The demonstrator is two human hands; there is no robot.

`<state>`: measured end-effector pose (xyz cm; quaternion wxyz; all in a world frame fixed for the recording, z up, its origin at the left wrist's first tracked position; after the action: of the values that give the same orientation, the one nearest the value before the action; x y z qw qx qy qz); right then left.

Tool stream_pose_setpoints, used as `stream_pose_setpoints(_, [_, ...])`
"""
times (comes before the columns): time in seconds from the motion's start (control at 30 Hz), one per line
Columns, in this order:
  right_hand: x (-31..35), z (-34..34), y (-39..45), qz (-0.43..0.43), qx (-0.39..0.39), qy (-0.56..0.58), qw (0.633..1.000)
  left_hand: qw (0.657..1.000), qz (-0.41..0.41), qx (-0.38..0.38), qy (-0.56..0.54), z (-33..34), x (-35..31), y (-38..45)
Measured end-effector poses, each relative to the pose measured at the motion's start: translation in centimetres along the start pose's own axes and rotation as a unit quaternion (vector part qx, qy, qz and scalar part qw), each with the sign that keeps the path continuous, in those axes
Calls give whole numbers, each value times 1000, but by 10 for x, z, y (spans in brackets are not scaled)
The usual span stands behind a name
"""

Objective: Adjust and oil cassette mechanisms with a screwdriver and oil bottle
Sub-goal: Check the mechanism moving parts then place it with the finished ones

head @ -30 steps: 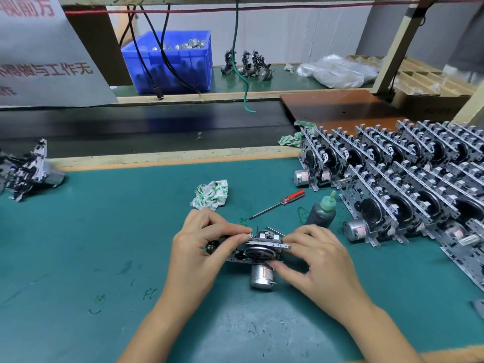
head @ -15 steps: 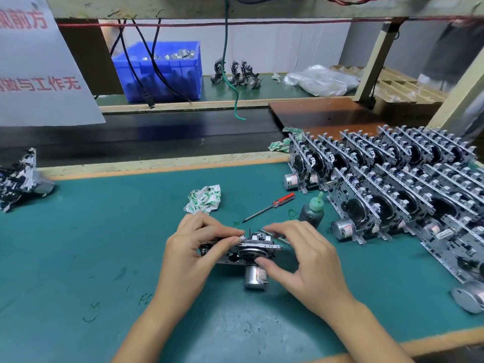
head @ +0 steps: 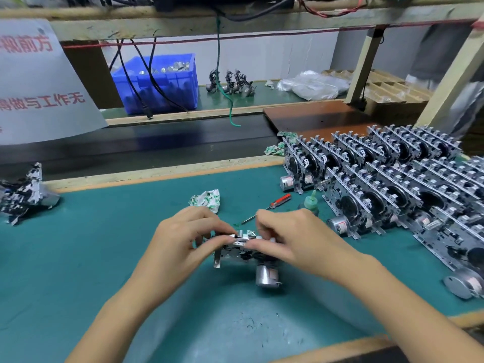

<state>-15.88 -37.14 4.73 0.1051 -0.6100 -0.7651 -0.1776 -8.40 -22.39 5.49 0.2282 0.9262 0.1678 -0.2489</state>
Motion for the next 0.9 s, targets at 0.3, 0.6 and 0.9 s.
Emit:
stream_pose_setpoints(0.3, [-38,-60,-134,152,-157,-35,975,979,160,119,30,73,-100,82])
stream_pose_setpoints(0.6, [-83,-84,-202,356,-250,-67,898,960,210,181,44,154,-159,165])
stream_pose_setpoints(0.9, [-104,-67,-199,413,-232,-151,868,956,183,216,83,191,-150,179])
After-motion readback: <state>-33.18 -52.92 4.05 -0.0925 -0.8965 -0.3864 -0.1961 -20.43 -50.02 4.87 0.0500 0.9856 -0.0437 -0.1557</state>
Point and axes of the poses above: each hand's wrist, its own y-axis towards the middle knuckle, its own z-axis out of the palm, x = y × z, the point moved 5 cm from there along y, towards the middle knuckle, and after that the axes turned 12 degrees about x, right-handed, at the moved point
